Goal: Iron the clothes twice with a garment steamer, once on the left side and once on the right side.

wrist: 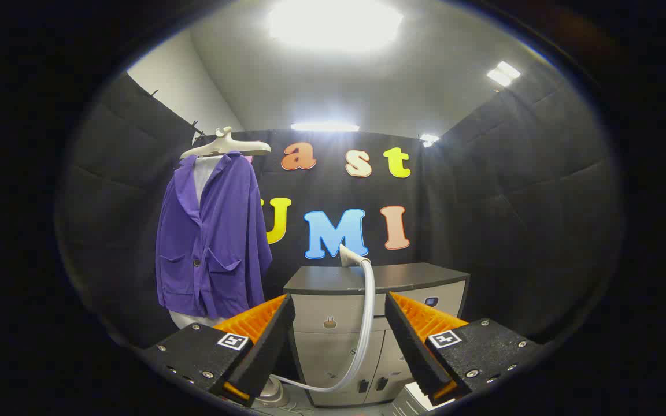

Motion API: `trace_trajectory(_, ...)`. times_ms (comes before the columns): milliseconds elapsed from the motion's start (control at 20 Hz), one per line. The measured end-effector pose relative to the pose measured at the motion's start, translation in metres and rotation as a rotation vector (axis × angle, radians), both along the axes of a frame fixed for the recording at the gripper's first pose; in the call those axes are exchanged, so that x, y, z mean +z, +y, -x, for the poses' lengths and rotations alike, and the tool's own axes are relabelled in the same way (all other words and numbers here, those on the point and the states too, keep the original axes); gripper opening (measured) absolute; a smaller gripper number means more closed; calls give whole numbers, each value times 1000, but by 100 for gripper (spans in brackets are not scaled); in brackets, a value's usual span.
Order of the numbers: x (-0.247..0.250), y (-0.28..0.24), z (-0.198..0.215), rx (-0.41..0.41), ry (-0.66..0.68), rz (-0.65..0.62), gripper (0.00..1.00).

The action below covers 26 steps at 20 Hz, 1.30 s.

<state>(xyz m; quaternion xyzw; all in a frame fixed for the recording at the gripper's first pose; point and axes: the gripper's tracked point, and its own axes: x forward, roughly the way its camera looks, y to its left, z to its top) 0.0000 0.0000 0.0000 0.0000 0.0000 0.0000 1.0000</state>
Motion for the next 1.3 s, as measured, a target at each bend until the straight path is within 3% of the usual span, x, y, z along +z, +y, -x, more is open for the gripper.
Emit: trace_trajectory(1300,29,25,5,-5,-23,10,96)
